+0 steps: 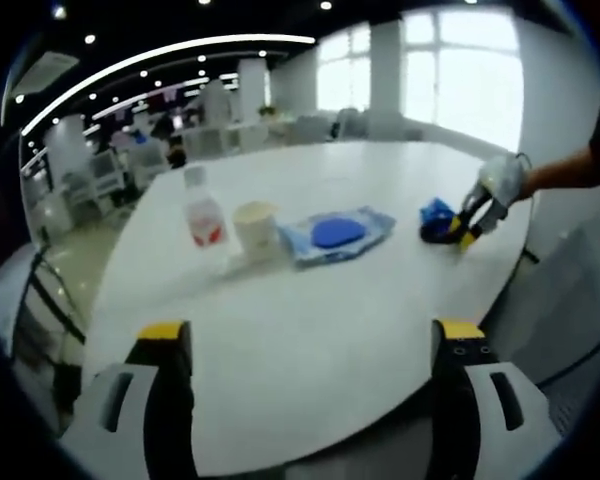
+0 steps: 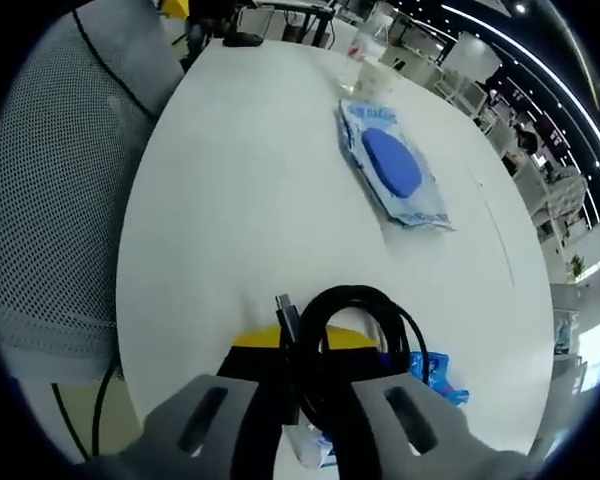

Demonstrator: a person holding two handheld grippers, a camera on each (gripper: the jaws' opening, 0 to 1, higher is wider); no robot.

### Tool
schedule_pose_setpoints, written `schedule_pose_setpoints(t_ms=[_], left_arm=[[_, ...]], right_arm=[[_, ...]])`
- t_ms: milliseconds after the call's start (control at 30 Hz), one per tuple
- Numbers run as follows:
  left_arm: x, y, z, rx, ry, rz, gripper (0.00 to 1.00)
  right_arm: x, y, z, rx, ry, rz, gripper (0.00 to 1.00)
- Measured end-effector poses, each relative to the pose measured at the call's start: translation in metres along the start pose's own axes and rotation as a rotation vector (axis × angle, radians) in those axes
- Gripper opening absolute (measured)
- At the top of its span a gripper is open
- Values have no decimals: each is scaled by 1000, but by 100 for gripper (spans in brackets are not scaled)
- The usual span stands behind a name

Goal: Arrange the tabletop items into an orderly group along one side of the table until the central work area is clear of visible clutter.

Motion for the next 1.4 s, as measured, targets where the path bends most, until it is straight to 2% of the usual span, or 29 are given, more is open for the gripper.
schedule_pose_setpoints(t_ms=[100, 133, 200, 300, 467, 533, 600, 733, 1000, 1400], left_arm=[[3, 1, 2, 50, -23, -15, 96], [3, 2, 1, 43, -20, -18, 96], [6, 4, -3, 17, 33, -24, 95], [6, 5, -7, -6, 49, -29, 95], [7, 6, -8, -17, 55, -33, 94], [6, 6, -9, -25, 61, -32, 94], [6, 6, -11, -36, 70, -31, 94], [5, 6, -12, -40, 71, -27, 94], [5, 6, -13, -45, 70, -29, 93], [4, 7, -14, -47, 73, -27, 93]], right_arm=[[-5, 8, -6, -29, -47, 22, 11], [-6, 9, -7, -31, -55, 24, 11], [-7, 9, -8, -41, -107, 18, 11], [-5, 6, -4, -37, -133, -7, 11], [1, -4, 3, -10, -102, -39, 11], [6, -12, 8, 28, -43, -62, 11], [13, -20, 14, 57, -22, -95, 11], [22, -33, 26, 94, -30, -158, 11], [25, -38, 39, 120, -40, -179, 11], [22, -26, 55, 133, -60, -167, 11]])
Point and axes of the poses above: the point that each gripper's makers call its tool centre point, and the gripper's own axes: y roughly forward along the fingers, x roughly to its right, z roughly out of its top, the point moved 2 cm from there along -y, roughly backward along the fingers, and after that the axes turned 1 degree about -z, right-handed, at the moved point
